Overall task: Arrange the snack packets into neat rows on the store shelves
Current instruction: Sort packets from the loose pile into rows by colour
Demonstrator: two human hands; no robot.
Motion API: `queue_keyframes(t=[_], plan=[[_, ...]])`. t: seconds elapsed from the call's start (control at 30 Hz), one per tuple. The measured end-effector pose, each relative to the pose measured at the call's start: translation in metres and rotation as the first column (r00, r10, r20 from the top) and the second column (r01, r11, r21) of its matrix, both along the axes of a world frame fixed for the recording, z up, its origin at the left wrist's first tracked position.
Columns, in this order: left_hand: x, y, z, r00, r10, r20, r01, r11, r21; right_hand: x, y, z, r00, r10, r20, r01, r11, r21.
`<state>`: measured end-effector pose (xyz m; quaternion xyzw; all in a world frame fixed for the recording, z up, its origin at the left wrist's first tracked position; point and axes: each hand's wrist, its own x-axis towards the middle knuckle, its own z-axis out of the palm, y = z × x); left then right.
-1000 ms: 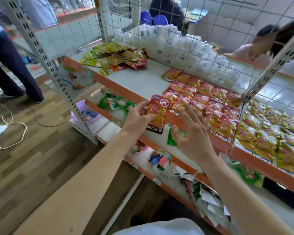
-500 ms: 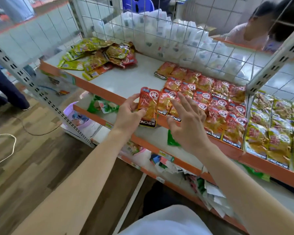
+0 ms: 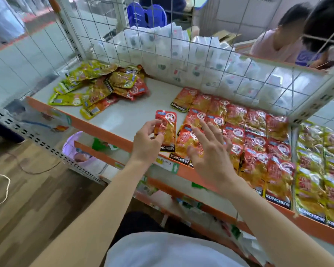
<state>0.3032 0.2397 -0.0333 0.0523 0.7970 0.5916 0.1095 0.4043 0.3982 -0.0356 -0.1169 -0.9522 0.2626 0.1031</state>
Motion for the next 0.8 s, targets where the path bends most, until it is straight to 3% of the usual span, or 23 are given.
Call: queue_keyframes(t=[0.2, 0.4, 0.63, 0.8], plan=[[-0.033, 0.007, -0.009, 0.980, -0.134, -0.146, 0.138, 0.990, 0.012, -0.019, -0.004, -0.014, 0.997, 0.007, 0.072, -0.015, 0.994, 0.107], [-0.082, 0.017, -0.015, 0.903, -0.347, -0.251, 0.292, 0.928, -0.232, -0.048, -0.016, -0.024, 0.989, -0.132, 0.067, 0.121, 0.981, 0.154], [-0.121, 0.032, -0.032, 0.786, -0.489, -0.378, 0.314, 0.843, -0.437, -0.068, -0.021, -0.038, 0.949, -0.305, 0.084, 0.280, 0.934, 0.222], [-0.135, 0.033, -0.055, 0.700, -0.538, -0.471, 0.251, 0.802, -0.542, -0.067, -0.028, -0.044, 0.941, -0.329, 0.083, 0.289, 0.905, 0.313]])
